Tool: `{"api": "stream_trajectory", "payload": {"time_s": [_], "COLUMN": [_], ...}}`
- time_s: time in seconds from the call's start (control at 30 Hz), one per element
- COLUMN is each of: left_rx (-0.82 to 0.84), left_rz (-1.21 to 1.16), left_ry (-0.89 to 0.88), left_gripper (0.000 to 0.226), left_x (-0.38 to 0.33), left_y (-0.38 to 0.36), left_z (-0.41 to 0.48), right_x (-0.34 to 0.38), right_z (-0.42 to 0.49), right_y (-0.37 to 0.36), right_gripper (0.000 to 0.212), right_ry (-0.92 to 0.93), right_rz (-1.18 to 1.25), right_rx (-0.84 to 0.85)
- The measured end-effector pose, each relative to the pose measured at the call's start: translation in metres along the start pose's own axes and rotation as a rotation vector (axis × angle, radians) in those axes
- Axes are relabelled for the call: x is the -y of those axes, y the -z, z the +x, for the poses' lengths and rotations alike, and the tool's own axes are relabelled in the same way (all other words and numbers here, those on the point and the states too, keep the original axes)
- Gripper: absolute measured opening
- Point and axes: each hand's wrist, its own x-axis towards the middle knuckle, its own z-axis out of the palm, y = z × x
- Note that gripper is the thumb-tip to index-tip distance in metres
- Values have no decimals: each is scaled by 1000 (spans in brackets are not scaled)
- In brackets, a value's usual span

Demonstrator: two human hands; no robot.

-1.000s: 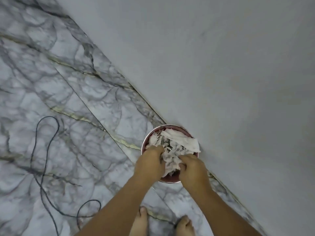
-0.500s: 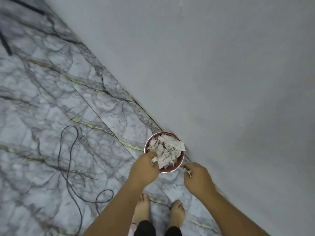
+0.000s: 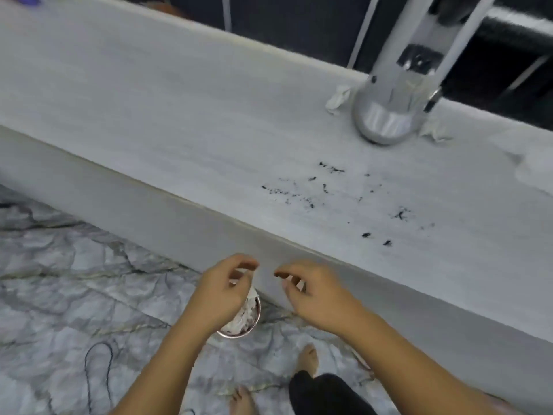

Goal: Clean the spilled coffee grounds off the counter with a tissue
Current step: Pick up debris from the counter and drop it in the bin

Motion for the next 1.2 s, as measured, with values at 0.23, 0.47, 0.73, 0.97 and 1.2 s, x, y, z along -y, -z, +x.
{"api": "stream_trajectory", "payload": {"time_s": [0.23,0.47,0.73,0.97,1.2], "left_rx": [123,65,-41,-114,-149], "left_rz": [50,52,89,191,439], "left_ry": [-254,-308,-263,-308,-395], "left_gripper": [24,26,29,34,32], "left_x": [-141,-213,-236,-247,-234], "left_y": [-58,-119,-123,-118,-116], "left_z": [81,171,254,348,423], "right_x": [-55,-144,-212,-246,-260], "right_z": [-31,7,76,140,184], "right_y": [167,273,326,341,335], "right_gripper": [24,28,37,50,28], "right_ry": [-68,-174,-251,-379,-478], "right_rz": [53,68,15,-211,-442], "right_rx": [-378,-532,-611,-675,-717]}}
